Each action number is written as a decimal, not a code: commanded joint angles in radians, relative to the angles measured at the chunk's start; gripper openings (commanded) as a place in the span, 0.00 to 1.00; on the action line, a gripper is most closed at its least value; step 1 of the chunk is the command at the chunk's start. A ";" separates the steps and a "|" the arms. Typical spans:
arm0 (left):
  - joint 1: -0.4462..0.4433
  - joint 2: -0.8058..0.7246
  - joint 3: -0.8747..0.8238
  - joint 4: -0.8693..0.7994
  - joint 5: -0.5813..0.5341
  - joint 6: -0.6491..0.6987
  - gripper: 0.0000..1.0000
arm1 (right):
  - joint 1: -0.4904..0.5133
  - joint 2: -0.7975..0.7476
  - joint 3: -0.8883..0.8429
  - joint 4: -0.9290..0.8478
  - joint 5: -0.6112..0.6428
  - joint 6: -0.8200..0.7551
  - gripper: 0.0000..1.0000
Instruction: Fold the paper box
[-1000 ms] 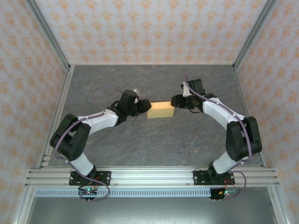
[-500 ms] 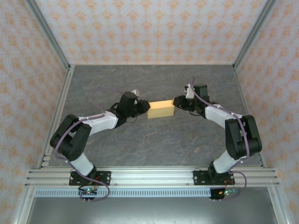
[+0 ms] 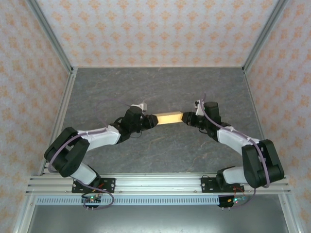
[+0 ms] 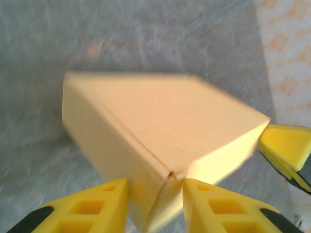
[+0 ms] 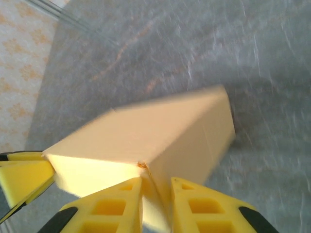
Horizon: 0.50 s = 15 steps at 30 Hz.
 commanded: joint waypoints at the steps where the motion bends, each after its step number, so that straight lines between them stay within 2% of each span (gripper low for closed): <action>1: -0.017 0.001 -0.046 -0.114 -0.043 0.006 0.35 | 0.058 0.004 -0.083 -0.070 0.111 0.046 0.21; 4: -0.007 0.025 0.004 -0.157 -0.105 0.043 0.37 | 0.067 0.078 -0.038 -0.004 0.150 0.065 0.22; 6: 0.031 0.064 0.073 -0.185 -0.097 0.083 0.37 | 0.067 0.160 0.065 -0.005 0.145 0.057 0.22; 8: 0.071 0.058 0.128 -0.235 -0.081 0.116 0.37 | 0.066 0.176 0.135 -0.024 0.129 0.049 0.23; 11: 0.084 -0.064 0.135 -0.310 -0.100 0.183 0.43 | 0.067 0.069 0.166 -0.158 0.210 -0.025 0.29; 15: 0.106 -0.259 0.072 -0.404 -0.324 0.271 0.59 | 0.064 -0.104 0.174 -0.334 0.474 -0.158 0.46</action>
